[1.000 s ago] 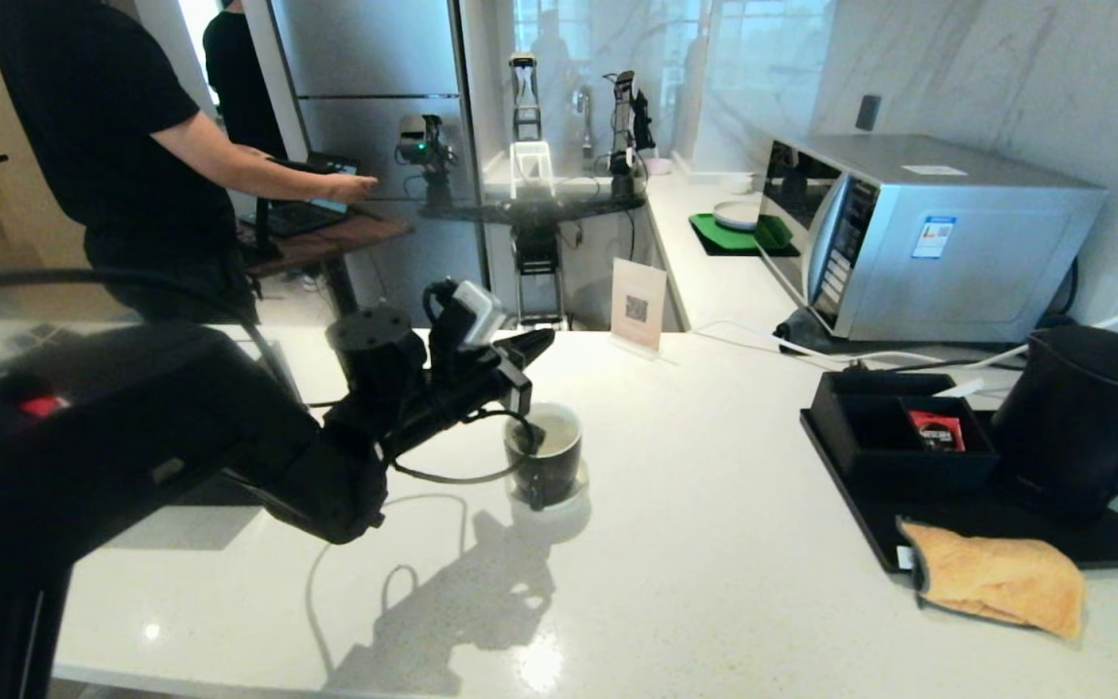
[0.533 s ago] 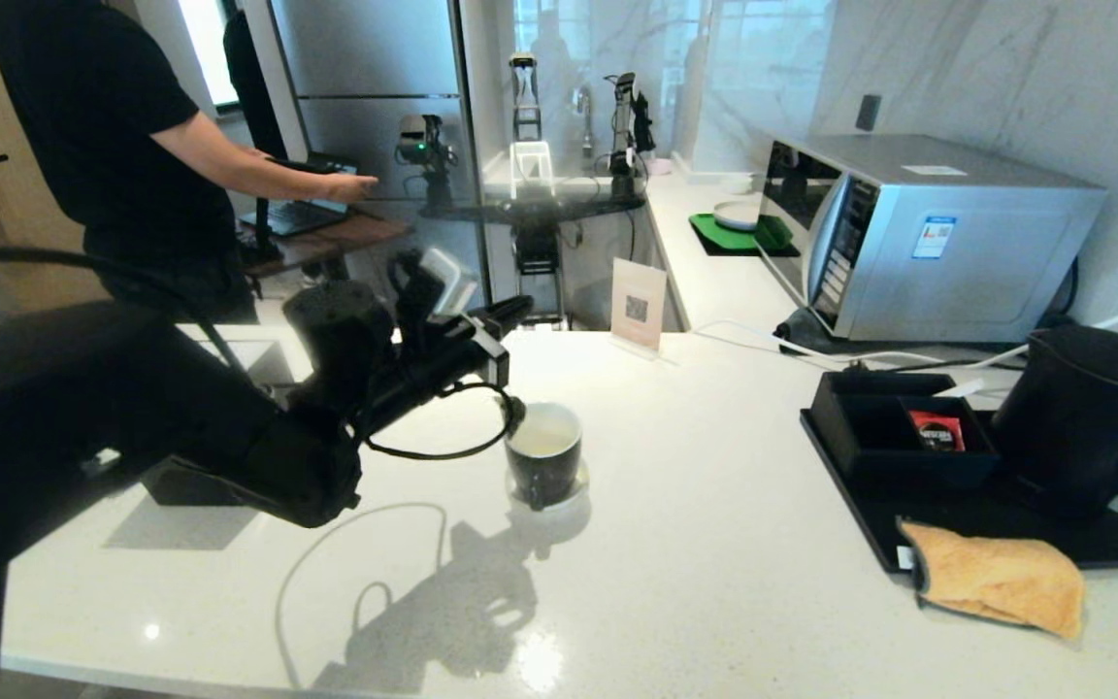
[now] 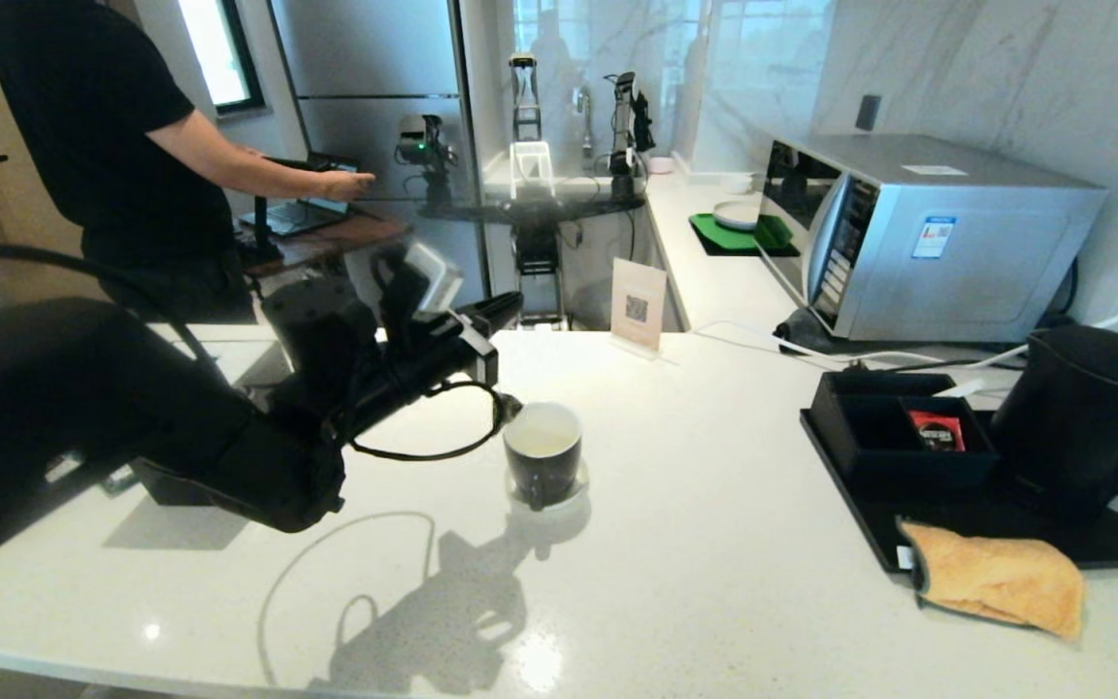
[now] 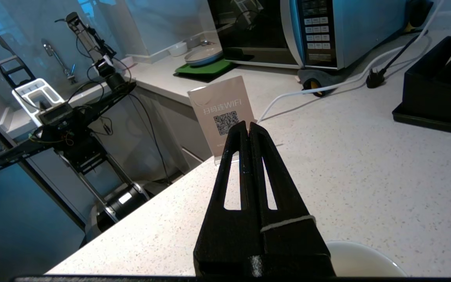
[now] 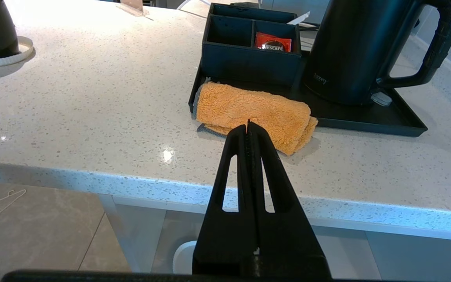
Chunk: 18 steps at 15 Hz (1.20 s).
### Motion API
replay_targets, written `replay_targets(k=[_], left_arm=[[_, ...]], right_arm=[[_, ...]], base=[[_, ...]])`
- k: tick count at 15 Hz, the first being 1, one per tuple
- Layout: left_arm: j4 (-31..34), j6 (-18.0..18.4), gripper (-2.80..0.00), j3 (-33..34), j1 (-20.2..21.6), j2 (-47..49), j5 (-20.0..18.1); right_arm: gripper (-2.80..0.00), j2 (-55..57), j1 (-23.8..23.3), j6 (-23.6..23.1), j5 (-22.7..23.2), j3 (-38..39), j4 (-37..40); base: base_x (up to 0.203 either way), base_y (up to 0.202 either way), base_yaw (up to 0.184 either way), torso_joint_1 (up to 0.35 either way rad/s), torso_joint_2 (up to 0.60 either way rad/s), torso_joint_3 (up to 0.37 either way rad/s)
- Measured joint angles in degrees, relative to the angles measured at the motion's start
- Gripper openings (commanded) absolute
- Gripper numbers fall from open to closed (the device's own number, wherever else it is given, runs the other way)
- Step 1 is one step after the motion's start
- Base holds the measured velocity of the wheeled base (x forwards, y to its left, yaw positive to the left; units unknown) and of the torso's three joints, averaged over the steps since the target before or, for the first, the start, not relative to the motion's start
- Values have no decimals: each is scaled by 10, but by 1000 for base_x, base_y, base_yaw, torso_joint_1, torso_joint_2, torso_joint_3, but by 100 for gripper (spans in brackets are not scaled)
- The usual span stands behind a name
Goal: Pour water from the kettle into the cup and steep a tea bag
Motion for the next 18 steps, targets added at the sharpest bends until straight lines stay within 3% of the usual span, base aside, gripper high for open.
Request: replay_targets(k=[10,18], left_arm=[[3,0,-280,0,27,-28,0],[57,-1,-280,-3,83,-106,0]], right_arm=[[-280,0,0,0,0,0,0],[-280,0,0,0,0,0,0]], base=[[0,0,0,0,0,0],[0,0,0,0,0,0]])
